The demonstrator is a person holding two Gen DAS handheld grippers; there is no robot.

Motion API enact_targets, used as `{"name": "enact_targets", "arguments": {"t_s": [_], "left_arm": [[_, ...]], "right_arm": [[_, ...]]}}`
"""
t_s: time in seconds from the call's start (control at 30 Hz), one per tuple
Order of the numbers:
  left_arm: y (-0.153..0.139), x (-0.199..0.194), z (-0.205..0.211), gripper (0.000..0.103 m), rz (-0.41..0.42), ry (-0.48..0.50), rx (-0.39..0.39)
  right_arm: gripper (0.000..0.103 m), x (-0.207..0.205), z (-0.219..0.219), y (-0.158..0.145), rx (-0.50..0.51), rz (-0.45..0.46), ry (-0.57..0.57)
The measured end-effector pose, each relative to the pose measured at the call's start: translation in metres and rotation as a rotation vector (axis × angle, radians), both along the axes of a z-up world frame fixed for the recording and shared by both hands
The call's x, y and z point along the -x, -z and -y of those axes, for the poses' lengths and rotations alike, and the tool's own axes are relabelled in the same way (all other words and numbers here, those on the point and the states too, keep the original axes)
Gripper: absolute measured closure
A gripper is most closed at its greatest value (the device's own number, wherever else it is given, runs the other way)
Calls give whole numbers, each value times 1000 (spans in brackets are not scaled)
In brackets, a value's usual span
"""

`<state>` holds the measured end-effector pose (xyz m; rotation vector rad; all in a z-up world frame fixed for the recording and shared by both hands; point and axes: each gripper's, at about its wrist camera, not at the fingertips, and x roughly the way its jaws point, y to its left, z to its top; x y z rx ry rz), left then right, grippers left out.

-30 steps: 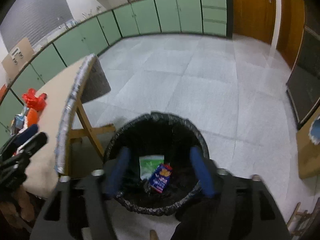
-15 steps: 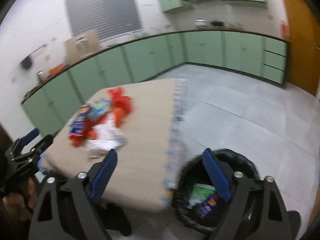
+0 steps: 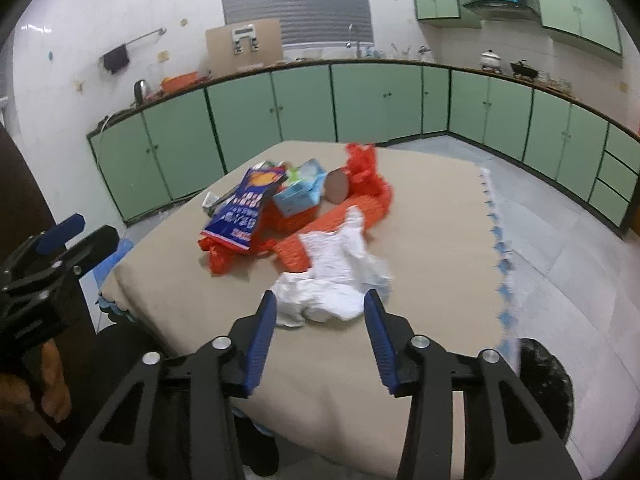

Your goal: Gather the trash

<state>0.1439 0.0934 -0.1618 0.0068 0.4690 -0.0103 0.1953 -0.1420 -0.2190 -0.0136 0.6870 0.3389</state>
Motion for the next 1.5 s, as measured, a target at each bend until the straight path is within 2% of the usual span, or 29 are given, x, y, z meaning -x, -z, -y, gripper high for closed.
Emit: {"name": "enact_targets", "arguments": {"t_s": [0.33,0.43,0.53,0.57,0.67,0.8,0.93,1.1,1.23,1.5], "left_arm": [[26,-24,-23,13,-30,-13,-35],[30,-34,-29,21,-51,-3,-30],[31,-38,-33,21,-56,-3,-10],[30,-38,-33,21,-56,-2,-4],[33,-38,-28,21,-61,12,-6],[36,-38,-11,23,-67,55,-14],[41,-45,9,30,-71,106,-36],[56,-61,34,41,-91,154,-122],[65,-72,45,42,-92,167,-186],[91,-108,58,43,-126,142,-286]], "right_arm": [[57,-35,-46,46,77,-22,8],[57,-45,-48,58,101,-60,22],[75,-48,-44,60,112,-66,25],[81,-48,-40,58,102,-69,23],[87,-44,-31,49,90,-52,28],[87,-33,-14,29,58,-18,33],[87,-19,8,7,30,21,47],[87,-10,32,-17,0,61,71],[87,-1,48,-31,-18,94,88],[87,-6,53,-28,-24,91,99]]}}
